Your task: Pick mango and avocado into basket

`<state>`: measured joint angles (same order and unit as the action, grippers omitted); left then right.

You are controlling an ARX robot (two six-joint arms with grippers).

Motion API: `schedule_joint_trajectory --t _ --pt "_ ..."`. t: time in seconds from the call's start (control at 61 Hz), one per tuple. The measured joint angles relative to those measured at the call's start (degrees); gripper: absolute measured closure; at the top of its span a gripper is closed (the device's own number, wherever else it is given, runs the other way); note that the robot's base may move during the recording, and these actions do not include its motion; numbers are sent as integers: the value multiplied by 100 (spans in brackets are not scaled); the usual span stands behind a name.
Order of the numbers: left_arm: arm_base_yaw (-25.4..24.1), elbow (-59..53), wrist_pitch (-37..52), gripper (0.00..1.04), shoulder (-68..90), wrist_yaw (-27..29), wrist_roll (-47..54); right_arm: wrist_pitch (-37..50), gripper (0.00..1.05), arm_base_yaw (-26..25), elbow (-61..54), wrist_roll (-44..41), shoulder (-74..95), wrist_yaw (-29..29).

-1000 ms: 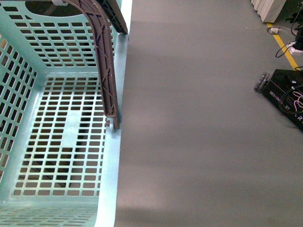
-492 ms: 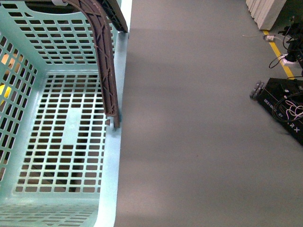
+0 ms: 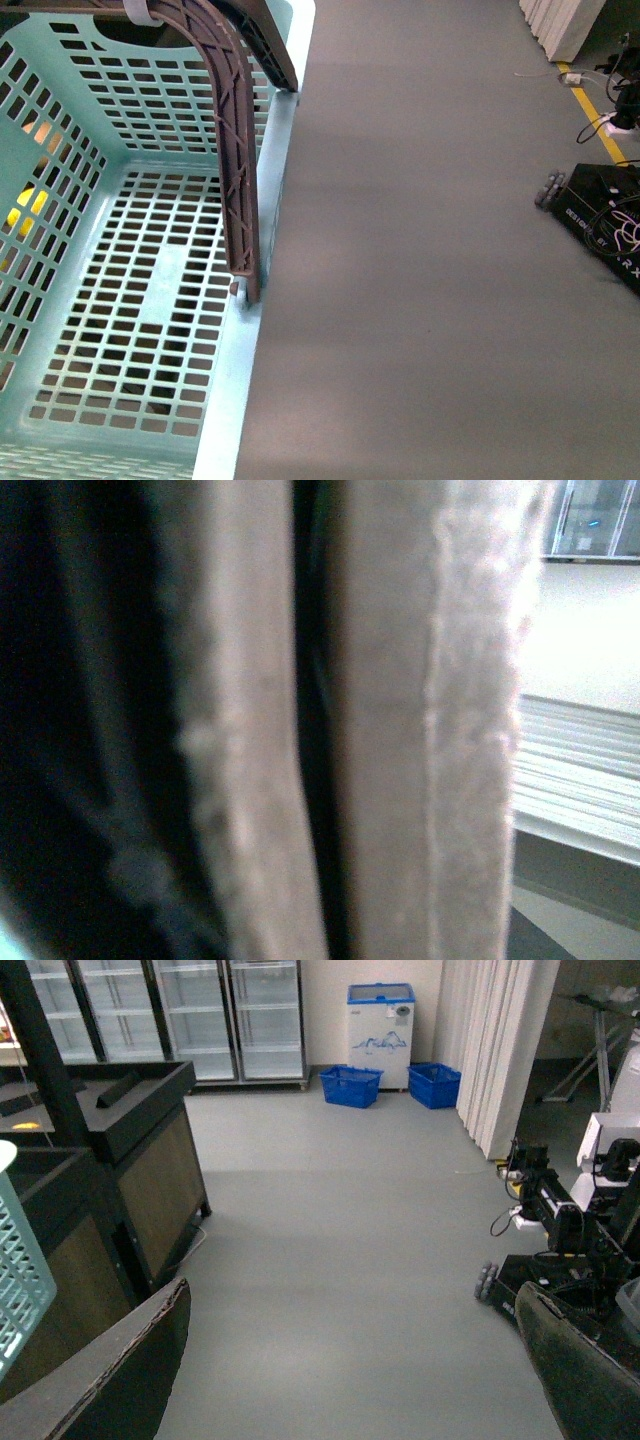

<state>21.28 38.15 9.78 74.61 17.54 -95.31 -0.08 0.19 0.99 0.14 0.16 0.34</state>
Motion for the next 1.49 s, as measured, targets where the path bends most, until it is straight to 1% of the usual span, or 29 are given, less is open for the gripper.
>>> schedule_joint_trajectory --t 0.213,1.492 --pt "-33 0 0 78 0 164 26 0 9 0 0 2 0 -15" --pt "-35 0 -2 78 2 136 46 -4 9 0 0 0 0 -22"
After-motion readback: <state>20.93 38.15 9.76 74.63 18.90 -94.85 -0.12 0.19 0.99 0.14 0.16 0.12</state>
